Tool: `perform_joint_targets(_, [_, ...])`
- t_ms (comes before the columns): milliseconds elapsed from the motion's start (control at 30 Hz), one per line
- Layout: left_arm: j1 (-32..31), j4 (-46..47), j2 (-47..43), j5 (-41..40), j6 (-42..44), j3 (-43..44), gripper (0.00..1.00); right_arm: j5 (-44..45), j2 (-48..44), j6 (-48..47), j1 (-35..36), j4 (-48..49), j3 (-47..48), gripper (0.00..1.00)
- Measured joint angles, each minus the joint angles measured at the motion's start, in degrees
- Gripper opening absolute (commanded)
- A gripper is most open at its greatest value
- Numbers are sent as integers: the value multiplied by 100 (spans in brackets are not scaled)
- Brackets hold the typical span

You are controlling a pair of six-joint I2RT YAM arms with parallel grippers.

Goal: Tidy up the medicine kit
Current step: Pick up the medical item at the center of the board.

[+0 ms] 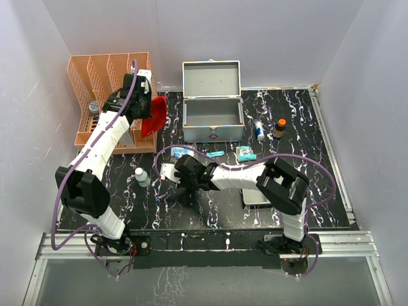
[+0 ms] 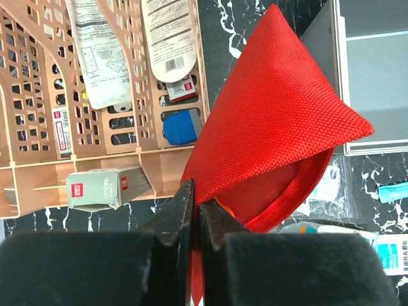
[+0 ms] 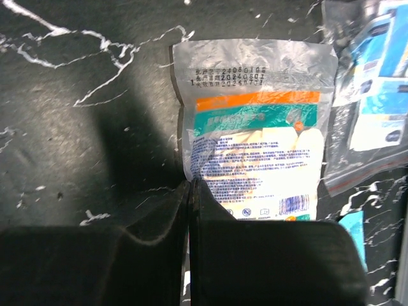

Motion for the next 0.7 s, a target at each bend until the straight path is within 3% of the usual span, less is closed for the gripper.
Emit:
perform_joint_targets(167, [11, 0, 0, 2, -33, 0, 0, -514, -96, 273, -50, -483, 81, 0])
perform_joint_targets(300, [15, 0, 0, 11, -35, -7, 0, -907, -142, 437, -72, -734, 101, 23])
perform_joint_targets(433, [15, 13, 0, 46, -35, -50, 0, -1064, -160, 553, -160, -761, 103, 33])
perform_joint_targets(700, [15, 4, -11, 122, -35, -85, 0, -1062, -149, 586, -328, -848, 166, 35])
